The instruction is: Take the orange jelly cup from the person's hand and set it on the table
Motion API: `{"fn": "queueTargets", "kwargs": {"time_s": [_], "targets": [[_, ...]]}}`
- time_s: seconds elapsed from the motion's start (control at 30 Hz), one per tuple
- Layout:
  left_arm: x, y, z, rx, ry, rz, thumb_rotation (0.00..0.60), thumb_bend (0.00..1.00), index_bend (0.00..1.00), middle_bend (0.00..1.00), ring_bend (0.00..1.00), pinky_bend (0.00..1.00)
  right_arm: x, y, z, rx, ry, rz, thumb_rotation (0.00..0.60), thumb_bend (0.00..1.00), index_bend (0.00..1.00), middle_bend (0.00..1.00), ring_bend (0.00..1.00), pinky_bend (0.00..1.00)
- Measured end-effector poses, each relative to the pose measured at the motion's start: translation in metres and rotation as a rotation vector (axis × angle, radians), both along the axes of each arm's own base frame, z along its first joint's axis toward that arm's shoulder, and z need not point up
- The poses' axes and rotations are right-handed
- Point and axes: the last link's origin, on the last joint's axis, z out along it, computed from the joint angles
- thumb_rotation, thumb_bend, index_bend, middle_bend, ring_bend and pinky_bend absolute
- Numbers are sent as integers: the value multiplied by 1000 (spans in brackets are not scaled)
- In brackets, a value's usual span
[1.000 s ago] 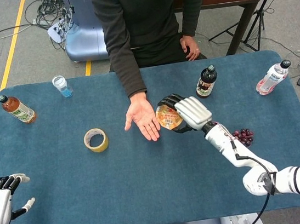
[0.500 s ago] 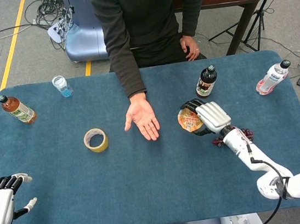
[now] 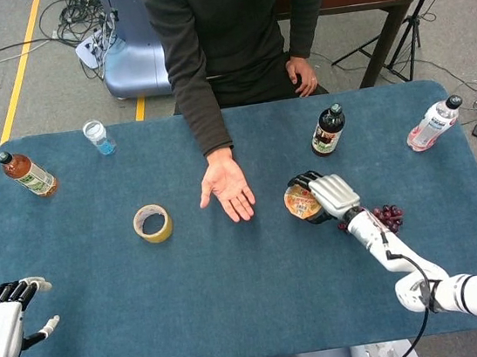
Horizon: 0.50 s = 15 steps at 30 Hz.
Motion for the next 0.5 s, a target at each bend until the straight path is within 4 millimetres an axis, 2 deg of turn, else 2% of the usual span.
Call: {"fn": "queueTargets", "kwargs": {"time_s": [0.2,0.3,0.4,0.5], "targets": [[0,1,1,1,4,-2,600,171,399,348,291,217,-7,-2,-14,16,-1,-24,600,238,331,232,101,293],[1,1,1,2,4,-2,600,171,399,348,291,217,-10,-1,-18,34,1,-30,600,167,233,149,29,207],[0,1,1,0,3,-1,600,171,399,348,291,217,-10,1,-18,41,1,-33,600,116,132,64,0,133],[0,1,0,-2,3,-2,600,171,399,348,291,217,-10,2,-14,31,-4,-27,600,110,92,40,0,121]]}}
